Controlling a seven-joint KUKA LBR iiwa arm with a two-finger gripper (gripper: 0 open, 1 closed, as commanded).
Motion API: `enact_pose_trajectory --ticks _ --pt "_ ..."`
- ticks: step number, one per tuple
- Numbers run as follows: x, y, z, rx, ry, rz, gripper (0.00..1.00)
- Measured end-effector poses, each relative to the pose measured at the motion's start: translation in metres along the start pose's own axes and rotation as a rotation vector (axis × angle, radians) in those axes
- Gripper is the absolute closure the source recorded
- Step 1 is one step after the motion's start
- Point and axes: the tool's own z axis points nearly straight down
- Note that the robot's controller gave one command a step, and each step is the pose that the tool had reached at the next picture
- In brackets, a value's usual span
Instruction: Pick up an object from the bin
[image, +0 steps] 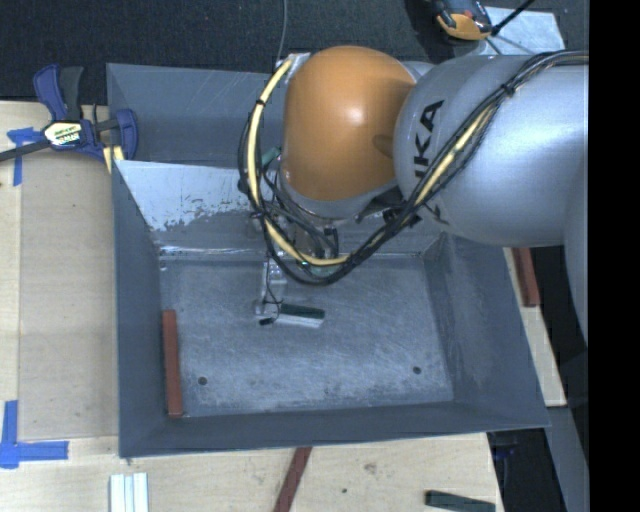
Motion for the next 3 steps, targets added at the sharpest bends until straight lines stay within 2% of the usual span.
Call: enact_pose_trajectory --ticks 1,2,3 --pt "-0.002 -0.001 -0.004 -0.001 -0.008 0.002 0.00" --pt "0.006 -0.018 0.031 -0.002 -0.012 -0.082 0.00" --pt "0.002 -0.038 0.060 -0.001 -0.006 -0.038 0.00"
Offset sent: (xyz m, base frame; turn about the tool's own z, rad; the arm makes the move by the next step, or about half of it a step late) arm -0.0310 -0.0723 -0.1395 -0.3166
